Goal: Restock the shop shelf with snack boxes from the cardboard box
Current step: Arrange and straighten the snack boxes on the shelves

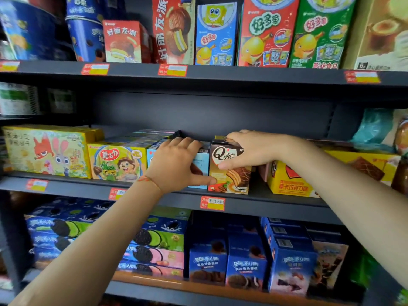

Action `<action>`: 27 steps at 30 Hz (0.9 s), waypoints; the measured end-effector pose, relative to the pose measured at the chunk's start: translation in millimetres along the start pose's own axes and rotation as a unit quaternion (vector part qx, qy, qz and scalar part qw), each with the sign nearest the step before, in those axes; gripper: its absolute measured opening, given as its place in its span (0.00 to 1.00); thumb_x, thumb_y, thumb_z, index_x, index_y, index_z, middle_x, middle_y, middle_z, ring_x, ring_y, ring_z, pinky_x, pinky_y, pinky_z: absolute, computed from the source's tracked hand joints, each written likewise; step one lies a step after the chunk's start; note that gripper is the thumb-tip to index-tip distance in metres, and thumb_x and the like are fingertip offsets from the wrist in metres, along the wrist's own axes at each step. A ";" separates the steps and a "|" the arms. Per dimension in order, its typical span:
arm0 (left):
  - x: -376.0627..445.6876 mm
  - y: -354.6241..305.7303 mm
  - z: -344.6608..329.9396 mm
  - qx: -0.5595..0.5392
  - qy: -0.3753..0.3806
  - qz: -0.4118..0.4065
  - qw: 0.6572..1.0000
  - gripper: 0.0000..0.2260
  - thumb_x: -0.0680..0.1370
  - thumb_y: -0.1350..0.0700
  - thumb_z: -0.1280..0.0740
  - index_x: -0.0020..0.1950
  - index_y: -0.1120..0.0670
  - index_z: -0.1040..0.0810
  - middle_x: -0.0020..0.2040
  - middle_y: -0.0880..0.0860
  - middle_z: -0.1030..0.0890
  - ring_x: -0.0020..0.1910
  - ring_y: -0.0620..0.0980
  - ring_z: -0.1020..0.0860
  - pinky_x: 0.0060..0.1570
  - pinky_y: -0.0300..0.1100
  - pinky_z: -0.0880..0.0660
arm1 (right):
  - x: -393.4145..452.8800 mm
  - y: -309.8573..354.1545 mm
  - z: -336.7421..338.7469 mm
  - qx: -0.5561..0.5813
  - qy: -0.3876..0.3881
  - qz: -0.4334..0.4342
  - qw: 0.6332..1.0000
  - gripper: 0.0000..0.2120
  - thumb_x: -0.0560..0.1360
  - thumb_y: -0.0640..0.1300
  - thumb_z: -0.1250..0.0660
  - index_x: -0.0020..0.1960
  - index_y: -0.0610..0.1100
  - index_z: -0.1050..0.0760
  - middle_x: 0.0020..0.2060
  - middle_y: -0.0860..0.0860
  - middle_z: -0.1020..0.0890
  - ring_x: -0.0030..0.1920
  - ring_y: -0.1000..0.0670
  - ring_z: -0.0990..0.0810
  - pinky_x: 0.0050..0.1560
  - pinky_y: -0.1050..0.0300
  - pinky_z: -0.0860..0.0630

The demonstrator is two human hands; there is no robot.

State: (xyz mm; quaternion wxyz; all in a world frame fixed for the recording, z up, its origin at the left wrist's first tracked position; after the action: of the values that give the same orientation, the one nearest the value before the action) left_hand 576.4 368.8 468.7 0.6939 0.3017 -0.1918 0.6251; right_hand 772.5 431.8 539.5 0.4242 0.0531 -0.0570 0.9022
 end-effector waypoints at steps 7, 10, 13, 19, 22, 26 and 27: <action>0.2 1.0 5.7 -0.016 0.030 -0.008 0.999 0.43 0.67 0.22 0.42 0.73 0.49 0.32 0.70 0.50 0.26 0.69 0.52 0.30 0.70 0.50 0.35 | 3.0 2.7 -3.8 0.039 -0.023 0.003 0.999 0.38 0.68 0.72 0.33 0.70 0.51 0.33 0.60 0.51 0.28 0.58 0.52 0.24 0.58 0.51 0.23; -0.1 0.2 5.7 -0.018 0.021 -0.010 1.000 0.39 0.70 0.25 0.41 0.73 0.49 0.31 0.70 0.49 0.26 0.69 0.52 0.30 0.70 0.50 0.35 | 2.8 2.4 -5.0 0.044 -0.028 0.005 0.999 0.35 0.68 0.72 0.33 0.68 0.52 0.31 0.58 0.51 0.27 0.57 0.52 0.24 0.57 0.52 0.23; 0.1 -0.2 6.4 -0.017 0.017 -0.010 1.000 0.38 0.71 0.26 0.41 0.72 0.49 0.31 0.69 0.50 0.26 0.69 0.52 0.30 0.69 0.50 0.35 | 2.9 5.3 -4.2 0.037 -0.027 0.001 0.999 0.35 0.68 0.72 0.33 0.66 0.52 0.30 0.57 0.51 0.27 0.56 0.52 0.24 0.56 0.52 0.22; 2.7 -0.6 5.2 -0.014 0.024 -0.012 1.000 0.39 0.70 0.26 0.41 0.73 0.49 0.32 0.70 0.50 0.27 0.70 0.53 0.31 0.70 0.50 0.36 | 1.4 6.8 -2.5 0.028 -0.014 -0.011 0.999 0.38 0.67 0.73 0.35 0.69 0.52 0.32 0.62 0.50 0.28 0.58 0.52 0.24 0.57 0.52 0.23; 4.1 0.8 5.5 -0.025 0.025 -0.005 0.999 0.45 0.66 0.21 0.44 0.73 0.50 0.33 0.70 0.51 0.26 0.70 0.54 0.30 0.72 0.51 0.38 | -1.5 6.3 6.8 0.031 -0.004 -0.033 0.999 0.51 0.63 0.79 0.46 0.78 0.50 0.41 0.74 0.48 0.35 0.71 0.48 0.31 0.68 0.52 0.31; 10.3 -5.3 6.8 -0.054 -0.023 -0.029 0.998 0.52 0.62 0.19 0.44 0.76 0.52 0.36 0.72 0.53 0.28 0.70 0.56 0.29 0.72 0.55 0.38 | 8.1 -8.4 25.4 0.096 -0.033 -0.090 0.991 0.61 0.56 0.88 0.56 0.79 0.53 0.42 0.78 0.54 0.40 0.77 0.50 0.40 0.76 0.46 0.42; 12.1 -9.1 5.5 -0.060 -0.034 -0.040 0.997 0.52 0.62 0.21 0.41 0.76 0.53 0.36 0.72 0.54 0.28 0.70 0.57 0.29 0.72 0.56 0.37 | 10.6 -10.8 26.5 0.095 -0.020 -0.100 0.990 0.62 0.54 0.89 0.56 0.78 0.53 0.41 0.78 0.54 0.38 0.76 0.50 0.38 0.76 0.45 0.41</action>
State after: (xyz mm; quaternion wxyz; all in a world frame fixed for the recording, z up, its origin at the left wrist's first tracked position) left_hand 587.7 373.9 479.0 0.7282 0.2883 -0.2403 0.5734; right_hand 775.3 442.7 567.9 0.5040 0.1166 0.0266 0.8554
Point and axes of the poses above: each hand's wrist, its own x-axis towards the middle knuckle, its own z-axis out of the back of the hand, y = z × x, the point moved 1 cm from there along x, towards the middle knuckle
